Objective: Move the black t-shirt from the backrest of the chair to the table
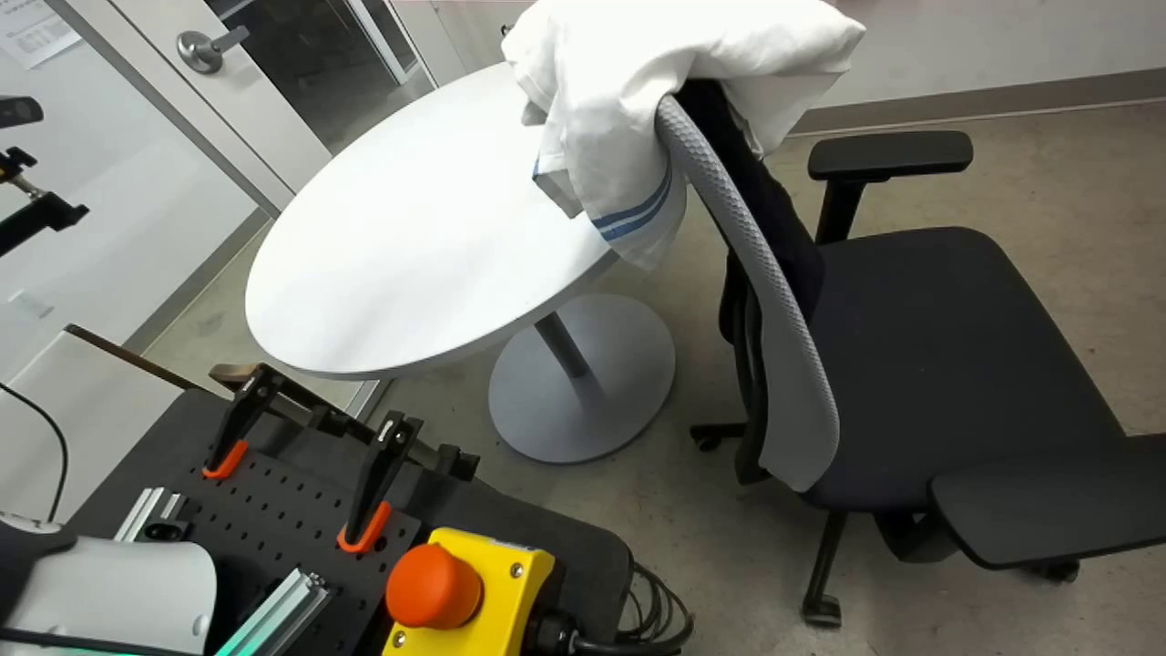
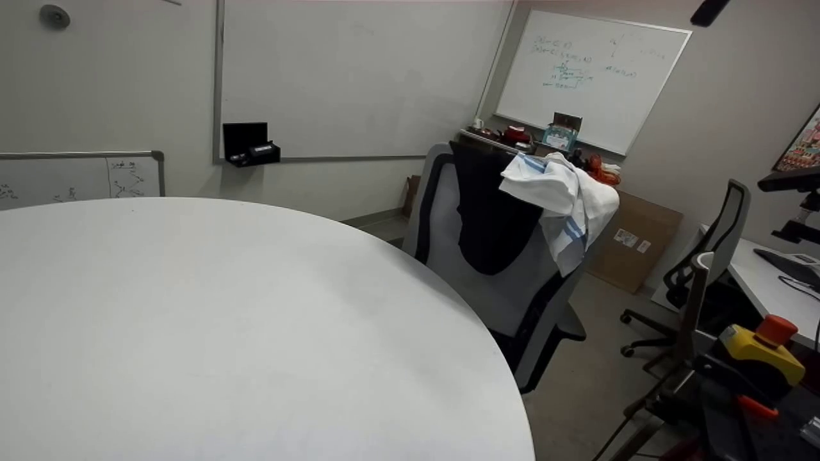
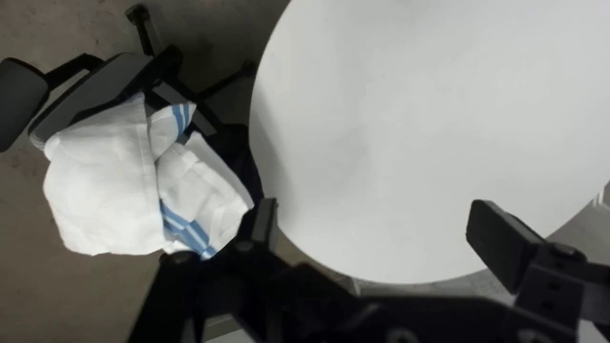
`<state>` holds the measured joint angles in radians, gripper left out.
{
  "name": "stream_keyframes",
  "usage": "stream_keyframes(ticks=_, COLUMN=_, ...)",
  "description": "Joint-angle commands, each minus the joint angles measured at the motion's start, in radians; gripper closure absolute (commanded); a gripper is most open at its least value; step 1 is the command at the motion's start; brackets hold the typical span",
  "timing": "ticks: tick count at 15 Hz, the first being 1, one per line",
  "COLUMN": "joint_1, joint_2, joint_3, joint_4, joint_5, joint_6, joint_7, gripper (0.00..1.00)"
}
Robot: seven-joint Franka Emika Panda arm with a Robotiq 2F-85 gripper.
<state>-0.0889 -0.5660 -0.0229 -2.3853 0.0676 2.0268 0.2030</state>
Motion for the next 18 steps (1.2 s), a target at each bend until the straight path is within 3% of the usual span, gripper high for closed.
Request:
stream_keyframes(ticks=1, joint_1=-0.074, joint_2=0.125, joint_3=-0.025, joint_4=0.088, joint_5=-0.006, joint_6=0.105, joint_7=0.092, gripper=0.00)
stream_keyframes(ticks=6, joint_1=-0.175, joint_2=0.287, joint_3=-0.048, joint_4=0.170, joint_5=-0.049, joint_6=0.241, joint_7=0.259, gripper=0.00)
stream_keyframes(ticks=10, joint_1=-0.238, joint_2=0.410, joint_3=-0.050, joint_4=0.222, joint_5=-0.183, joint_6=0.297, joint_7=0.466, gripper=0.00)
stream_keyframes(ticks=15, joint_1=-0.230, joint_2=0.526, joint_3=-0.079, joint_4=0.243, joint_5=-0.392, joint_6=0.311, joint_7=0.783, gripper=0.00)
stream_keyframes(ticks=18, joint_1=-0.199, joint_2=0.583, joint_3=-0.103, joint_4=0.245, joint_5=-0.422, joint_6=0.341, joint_7=0.887, gripper=0.00)
